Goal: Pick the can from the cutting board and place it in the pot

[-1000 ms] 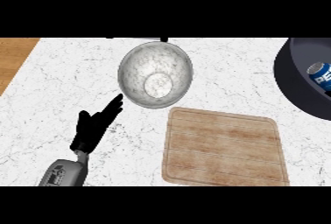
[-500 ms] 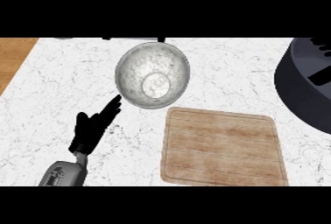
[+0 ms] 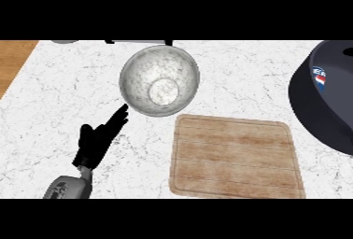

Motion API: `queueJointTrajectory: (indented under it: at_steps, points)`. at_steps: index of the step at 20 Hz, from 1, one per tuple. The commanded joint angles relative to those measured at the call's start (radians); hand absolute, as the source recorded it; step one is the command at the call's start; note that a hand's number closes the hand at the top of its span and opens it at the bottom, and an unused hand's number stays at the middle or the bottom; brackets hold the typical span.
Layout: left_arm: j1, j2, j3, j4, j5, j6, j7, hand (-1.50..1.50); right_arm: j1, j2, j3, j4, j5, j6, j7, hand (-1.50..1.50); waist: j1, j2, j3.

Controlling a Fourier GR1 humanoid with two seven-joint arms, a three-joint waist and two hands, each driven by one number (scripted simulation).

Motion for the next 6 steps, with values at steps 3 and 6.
queueJointTrajectory:
  at_steps: [3,6]
  points:
    - [0.018,-0.002,0.002,0.008,0.0,-0.005,-0.019,0.0,0.041,-0.106,-0.135,-0.003,-0.123,0.018,-0.064,-1.5,-0.006,-0.002,-0.001]
    - [-0.014,0.021,0.041,0.006,0.017,-0.005,0.012,0.0,0.123,-0.159,-0.191,0.0,-0.177,0.093,-0.146,-1.5,-0.018,-0.003,0.0]
